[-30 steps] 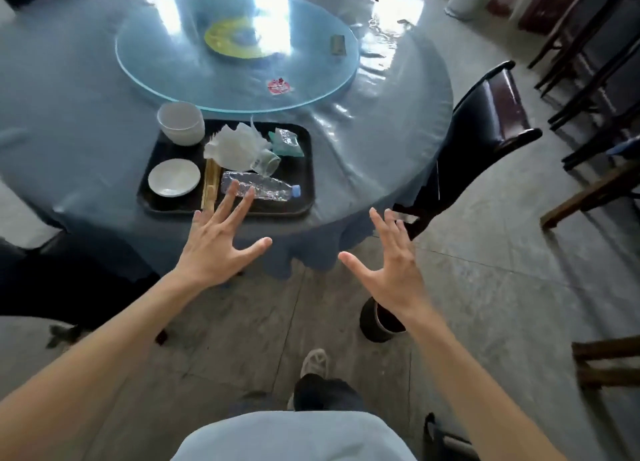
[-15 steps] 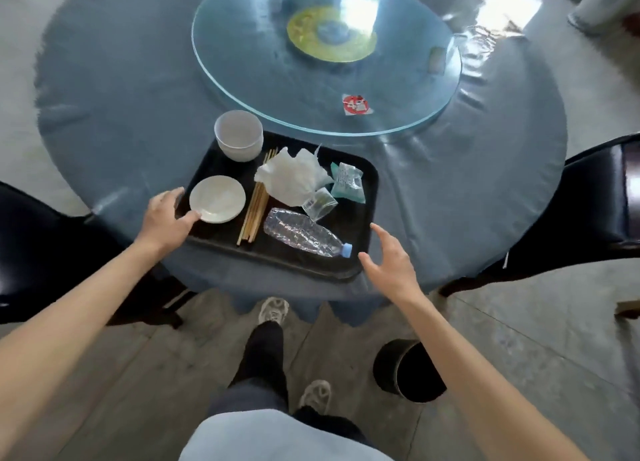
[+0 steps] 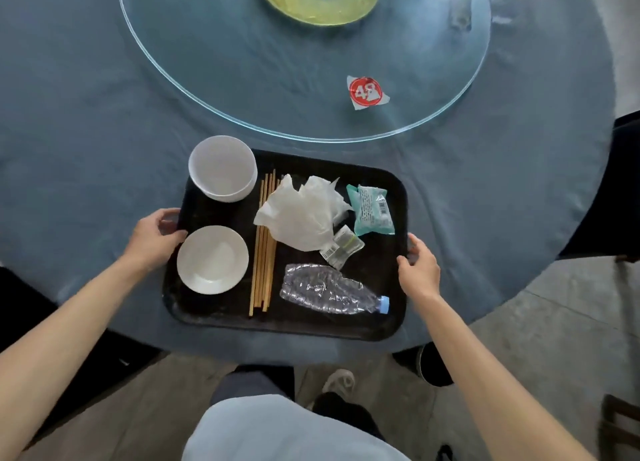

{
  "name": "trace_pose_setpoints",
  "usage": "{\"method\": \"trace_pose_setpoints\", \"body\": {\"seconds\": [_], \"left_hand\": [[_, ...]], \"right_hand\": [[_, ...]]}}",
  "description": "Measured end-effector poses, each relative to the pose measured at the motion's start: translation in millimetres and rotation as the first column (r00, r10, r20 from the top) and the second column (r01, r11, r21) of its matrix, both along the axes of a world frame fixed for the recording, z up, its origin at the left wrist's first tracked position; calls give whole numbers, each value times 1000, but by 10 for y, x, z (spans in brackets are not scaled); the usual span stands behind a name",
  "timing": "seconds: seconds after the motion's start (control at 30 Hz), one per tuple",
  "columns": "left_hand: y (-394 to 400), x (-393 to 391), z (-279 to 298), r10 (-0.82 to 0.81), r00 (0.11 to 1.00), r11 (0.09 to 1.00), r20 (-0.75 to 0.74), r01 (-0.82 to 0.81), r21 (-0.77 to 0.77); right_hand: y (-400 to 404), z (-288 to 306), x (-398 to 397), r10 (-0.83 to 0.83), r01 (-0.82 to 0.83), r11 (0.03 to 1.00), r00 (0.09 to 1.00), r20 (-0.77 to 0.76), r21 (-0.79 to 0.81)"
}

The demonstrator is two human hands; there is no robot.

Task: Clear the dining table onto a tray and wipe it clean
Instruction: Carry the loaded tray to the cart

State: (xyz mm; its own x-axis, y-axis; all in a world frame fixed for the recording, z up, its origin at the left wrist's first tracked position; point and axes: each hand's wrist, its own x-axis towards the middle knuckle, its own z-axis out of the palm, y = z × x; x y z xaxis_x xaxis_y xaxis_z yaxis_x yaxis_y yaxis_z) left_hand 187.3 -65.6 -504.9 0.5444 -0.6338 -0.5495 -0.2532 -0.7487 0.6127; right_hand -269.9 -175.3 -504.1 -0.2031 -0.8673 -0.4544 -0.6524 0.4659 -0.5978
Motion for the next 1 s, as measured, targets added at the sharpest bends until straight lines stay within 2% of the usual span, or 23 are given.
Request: {"method": "trace_pose_setpoints", "body": {"seconds": [0.3,0.63,0.8,1.0], "left_hand": [[-81,26,55,-96,994,995,49,95,19],[-274,-312,441,-233,972,968,22,234,-90],[-497,-763,719,-376,926,914,28,376,-150],[-702,-1635,1062,-536,840,805,82,538,-249]], "right_hand": [[76,-83,85,-211,220,973,969,129,-63],[495,200,-359,-338,358,924,929,148,-133],[898,485,-824,-446,477,855,876,182,-204],[1615,908,-1499,-605,634,711,772,193,-305]]}}
